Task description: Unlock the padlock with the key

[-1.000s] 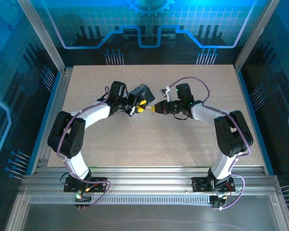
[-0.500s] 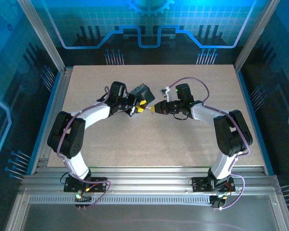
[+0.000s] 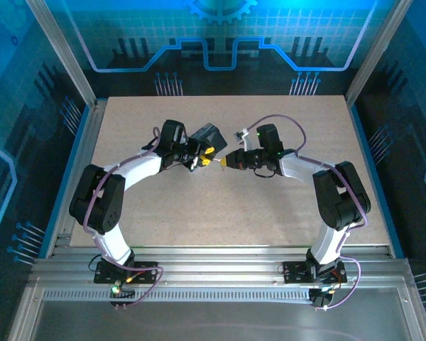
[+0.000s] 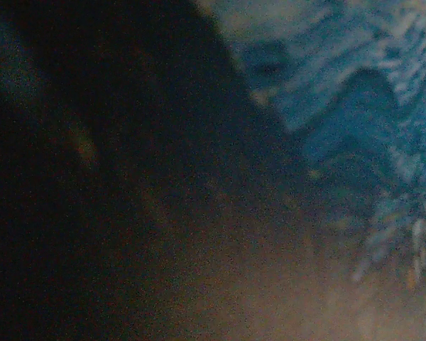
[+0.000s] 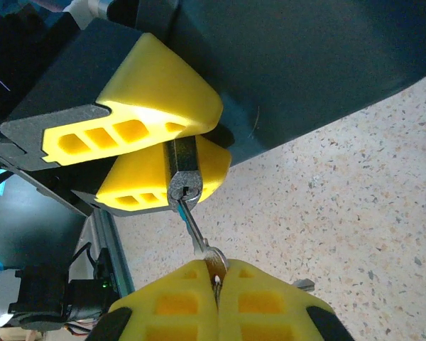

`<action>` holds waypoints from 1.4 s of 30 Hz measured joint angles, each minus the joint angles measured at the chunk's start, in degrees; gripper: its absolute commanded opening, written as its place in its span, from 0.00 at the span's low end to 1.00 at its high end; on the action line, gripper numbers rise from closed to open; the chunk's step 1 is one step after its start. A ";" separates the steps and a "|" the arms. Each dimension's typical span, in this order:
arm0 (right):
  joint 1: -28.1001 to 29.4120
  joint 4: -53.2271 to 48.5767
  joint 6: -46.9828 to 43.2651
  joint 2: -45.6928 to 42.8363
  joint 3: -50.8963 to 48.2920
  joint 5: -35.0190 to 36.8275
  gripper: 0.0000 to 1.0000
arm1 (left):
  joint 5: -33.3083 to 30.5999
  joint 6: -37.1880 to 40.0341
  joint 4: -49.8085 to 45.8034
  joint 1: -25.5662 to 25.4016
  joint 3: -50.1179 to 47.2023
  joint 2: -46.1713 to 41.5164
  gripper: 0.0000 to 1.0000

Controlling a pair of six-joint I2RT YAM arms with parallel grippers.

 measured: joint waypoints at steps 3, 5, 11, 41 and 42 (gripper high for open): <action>0.15 0.00 -0.09 -0.02 0.00 0.63 0.00 | -0.28 -0.17 0.00 0.00 0.00 -0.02 0.00; 0.31 0.00 -0.26 -0.11 -0.07 1.53 0.00 | -0.42 -0.42 0.00 0.00 0.00 -0.02 0.00; 0.42 0.61 -0.63 -1.11 -0.87 3.21 0.00 | -0.39 -0.48 -0.07 -0.02 0.00 -0.04 0.00; 1.49 6.40 1.51 -3.45 -4.13 6.40 0.00 | -1.25 -1.03 -1.49 -0.07 -0.35 -0.90 0.00; 1.49 6.58 1.60 -3.48 -4.28 6.40 0.00 | -1.25 -1.03 -1.49 -0.07 -0.35 -0.90 0.00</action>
